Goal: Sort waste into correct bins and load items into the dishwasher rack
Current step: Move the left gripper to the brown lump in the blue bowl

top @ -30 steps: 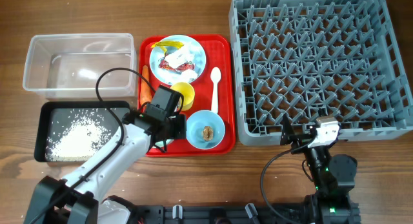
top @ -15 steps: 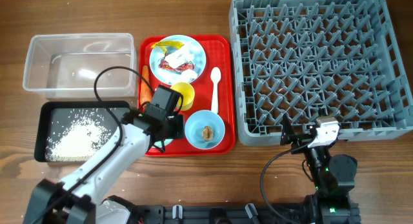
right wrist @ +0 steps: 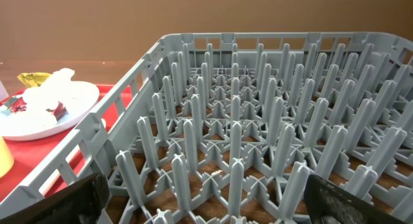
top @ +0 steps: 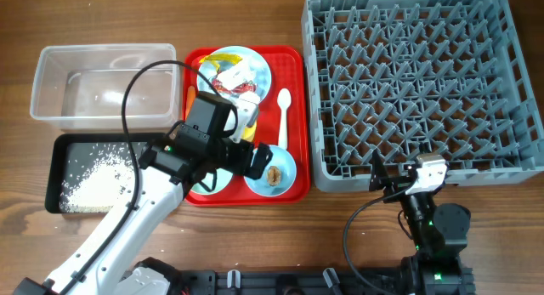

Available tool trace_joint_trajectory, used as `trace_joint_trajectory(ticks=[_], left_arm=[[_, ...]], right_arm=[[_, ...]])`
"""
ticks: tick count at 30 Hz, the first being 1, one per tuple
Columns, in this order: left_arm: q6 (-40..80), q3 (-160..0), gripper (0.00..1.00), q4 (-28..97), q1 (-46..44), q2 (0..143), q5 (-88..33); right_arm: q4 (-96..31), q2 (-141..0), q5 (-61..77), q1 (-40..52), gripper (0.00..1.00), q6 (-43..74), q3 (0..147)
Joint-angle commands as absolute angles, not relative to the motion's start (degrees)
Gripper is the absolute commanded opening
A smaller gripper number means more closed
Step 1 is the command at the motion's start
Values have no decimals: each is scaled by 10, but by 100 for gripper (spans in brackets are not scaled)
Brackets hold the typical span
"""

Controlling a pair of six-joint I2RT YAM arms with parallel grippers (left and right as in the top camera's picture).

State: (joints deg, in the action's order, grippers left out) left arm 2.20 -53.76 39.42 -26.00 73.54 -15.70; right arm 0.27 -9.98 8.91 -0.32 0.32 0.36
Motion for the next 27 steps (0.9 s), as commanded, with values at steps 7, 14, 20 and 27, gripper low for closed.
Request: trace_joint_trajectory(ticks=[7, 14, 20, 27], left_arm=[[118, -546, 59, 356, -309, 733, -116], [247, -546, 45, 356, -403, 768, -3], [262, -546, 50, 369, -422, 851, 21], [259, -546, 50, 347, -422, 914, 42]], right_arm=[[6, -98, 85, -5, 100, 0, 3], [6, -98, 85, -5, 100, 0, 3], [6, -98, 85, -5, 100, 0, 3], [6, -98, 85, -5, 100, 0, 3]])
